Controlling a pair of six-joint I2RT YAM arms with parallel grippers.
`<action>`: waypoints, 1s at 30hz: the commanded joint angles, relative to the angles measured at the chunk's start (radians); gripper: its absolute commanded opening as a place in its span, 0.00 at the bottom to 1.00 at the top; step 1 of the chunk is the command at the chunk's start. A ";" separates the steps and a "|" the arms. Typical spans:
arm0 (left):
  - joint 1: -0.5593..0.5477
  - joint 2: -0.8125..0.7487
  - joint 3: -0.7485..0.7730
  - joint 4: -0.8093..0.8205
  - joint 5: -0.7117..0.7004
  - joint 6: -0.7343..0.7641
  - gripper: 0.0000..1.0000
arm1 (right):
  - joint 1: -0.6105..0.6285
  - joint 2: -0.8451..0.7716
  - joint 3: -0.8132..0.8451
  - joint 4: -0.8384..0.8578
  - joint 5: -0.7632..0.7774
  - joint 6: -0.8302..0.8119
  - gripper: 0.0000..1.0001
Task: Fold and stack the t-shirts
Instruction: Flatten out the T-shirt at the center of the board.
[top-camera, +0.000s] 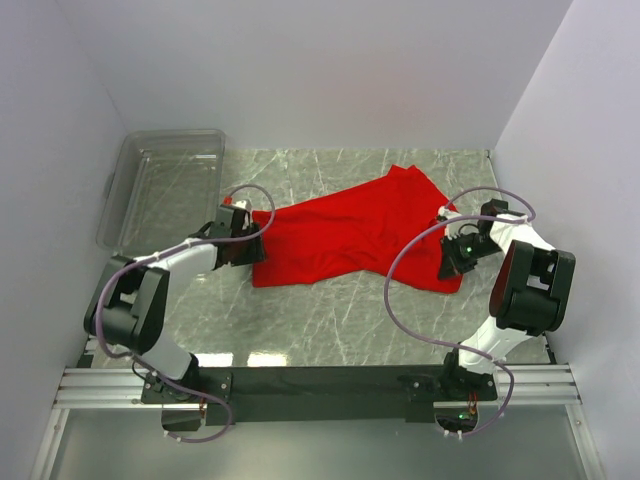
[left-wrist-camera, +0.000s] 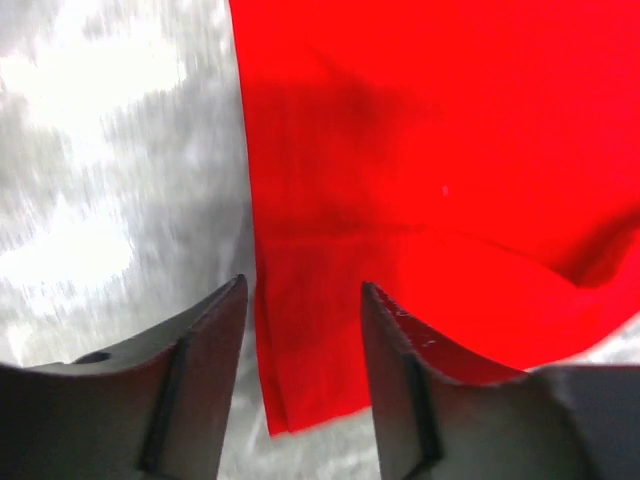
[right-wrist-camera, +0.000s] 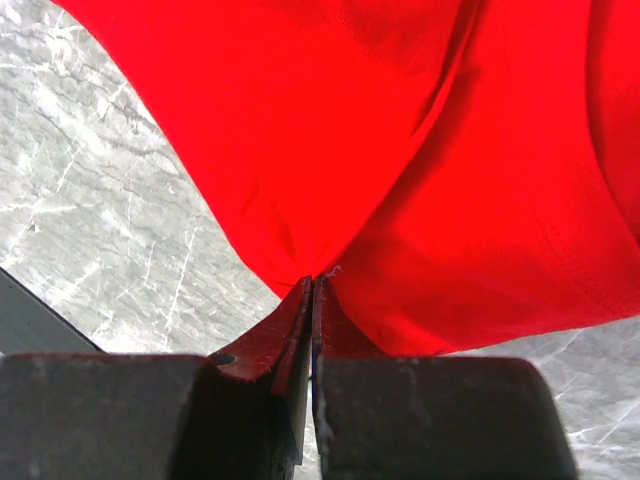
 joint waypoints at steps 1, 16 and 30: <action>0.002 0.037 0.076 -0.007 -0.047 0.054 0.51 | -0.010 -0.034 0.000 -0.008 -0.028 -0.017 0.05; -0.007 0.100 0.122 -0.053 -0.075 0.075 0.31 | -0.016 -0.026 0.012 -0.014 -0.032 -0.017 0.03; -0.009 0.002 0.119 -0.066 -0.061 0.080 0.11 | -0.016 -0.032 0.009 -0.012 -0.032 -0.013 0.02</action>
